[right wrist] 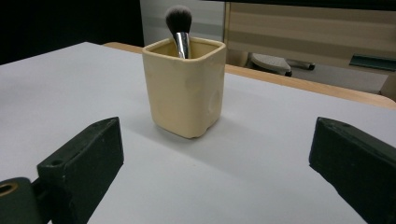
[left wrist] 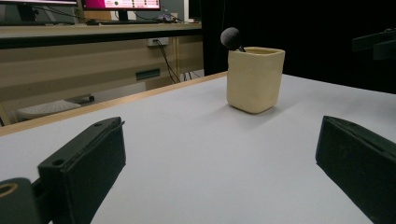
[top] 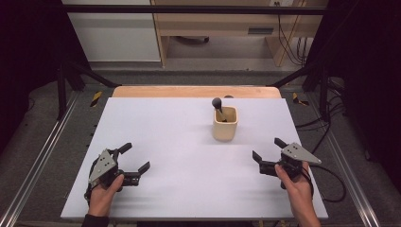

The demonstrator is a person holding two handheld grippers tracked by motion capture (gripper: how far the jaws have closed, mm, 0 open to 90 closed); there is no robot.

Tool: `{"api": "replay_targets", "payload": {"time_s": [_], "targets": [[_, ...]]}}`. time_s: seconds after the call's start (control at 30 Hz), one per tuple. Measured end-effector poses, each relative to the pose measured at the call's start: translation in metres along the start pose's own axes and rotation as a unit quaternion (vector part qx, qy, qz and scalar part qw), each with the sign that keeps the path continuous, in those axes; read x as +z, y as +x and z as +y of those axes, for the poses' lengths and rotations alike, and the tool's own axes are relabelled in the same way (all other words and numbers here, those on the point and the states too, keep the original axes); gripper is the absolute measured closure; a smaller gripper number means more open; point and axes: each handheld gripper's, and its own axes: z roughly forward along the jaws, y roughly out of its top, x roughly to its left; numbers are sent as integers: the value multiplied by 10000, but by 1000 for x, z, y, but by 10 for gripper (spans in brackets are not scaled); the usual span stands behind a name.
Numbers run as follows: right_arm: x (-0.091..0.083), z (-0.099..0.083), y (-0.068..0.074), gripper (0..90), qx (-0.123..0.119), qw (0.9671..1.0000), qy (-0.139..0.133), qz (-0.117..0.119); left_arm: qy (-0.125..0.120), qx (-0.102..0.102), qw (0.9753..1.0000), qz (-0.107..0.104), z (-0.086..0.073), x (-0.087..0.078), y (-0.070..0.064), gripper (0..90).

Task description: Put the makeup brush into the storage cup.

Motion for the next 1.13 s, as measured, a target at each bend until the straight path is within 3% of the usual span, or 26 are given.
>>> {"api": "replay_targets", "payload": {"time_s": [0.6,1.13], "targets": [[-2,-28,-1,37,126,9996,-254,15,3,34,10000,52,-1,-9,0,12],[3,-40,4,36,22,9982,-587,-73,2,14,9998,178,-3,-15,4,12]]}}
